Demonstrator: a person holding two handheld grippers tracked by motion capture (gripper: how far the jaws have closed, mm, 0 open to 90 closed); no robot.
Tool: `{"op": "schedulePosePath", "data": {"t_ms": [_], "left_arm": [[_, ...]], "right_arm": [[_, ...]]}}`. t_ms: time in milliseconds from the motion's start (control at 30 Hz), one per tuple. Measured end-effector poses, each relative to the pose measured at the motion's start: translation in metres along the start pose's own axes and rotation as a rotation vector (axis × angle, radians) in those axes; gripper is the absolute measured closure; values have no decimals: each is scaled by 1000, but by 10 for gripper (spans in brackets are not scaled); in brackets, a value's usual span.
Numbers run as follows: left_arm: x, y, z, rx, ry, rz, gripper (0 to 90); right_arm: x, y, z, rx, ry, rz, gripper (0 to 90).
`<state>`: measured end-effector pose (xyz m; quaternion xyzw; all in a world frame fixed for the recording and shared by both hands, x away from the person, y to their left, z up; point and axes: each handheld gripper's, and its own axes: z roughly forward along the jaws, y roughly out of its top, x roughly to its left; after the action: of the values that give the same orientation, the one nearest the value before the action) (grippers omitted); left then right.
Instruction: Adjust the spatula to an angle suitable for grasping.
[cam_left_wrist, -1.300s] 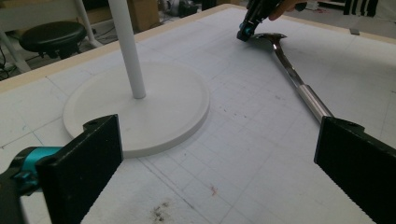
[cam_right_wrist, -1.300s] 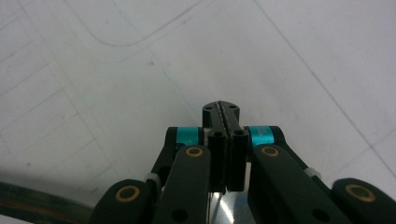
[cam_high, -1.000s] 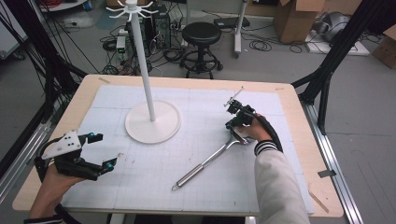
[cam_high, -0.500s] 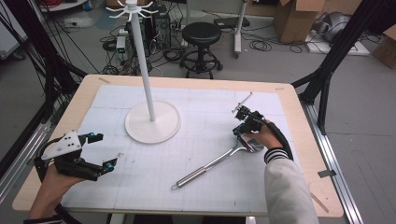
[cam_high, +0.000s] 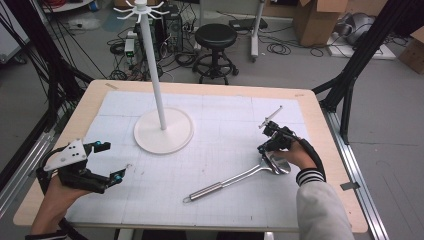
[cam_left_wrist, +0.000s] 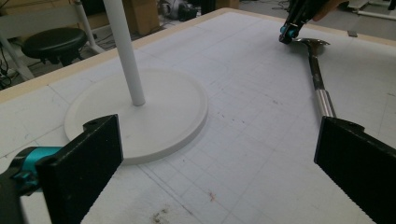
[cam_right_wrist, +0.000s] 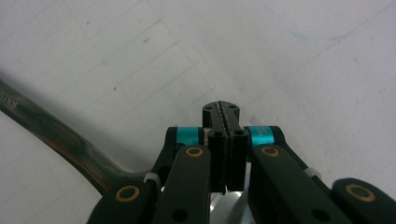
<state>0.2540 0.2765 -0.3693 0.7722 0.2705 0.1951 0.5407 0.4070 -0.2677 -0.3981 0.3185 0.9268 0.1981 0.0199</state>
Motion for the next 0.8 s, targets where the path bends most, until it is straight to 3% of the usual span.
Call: {"op": "schedulePosePath", "data": {"t_ms": [800], "left_arm": [[0,1,-1,-3,5,-1,17]], "right_arm": [[16,-31,-15,33,35,-44,900]]}}
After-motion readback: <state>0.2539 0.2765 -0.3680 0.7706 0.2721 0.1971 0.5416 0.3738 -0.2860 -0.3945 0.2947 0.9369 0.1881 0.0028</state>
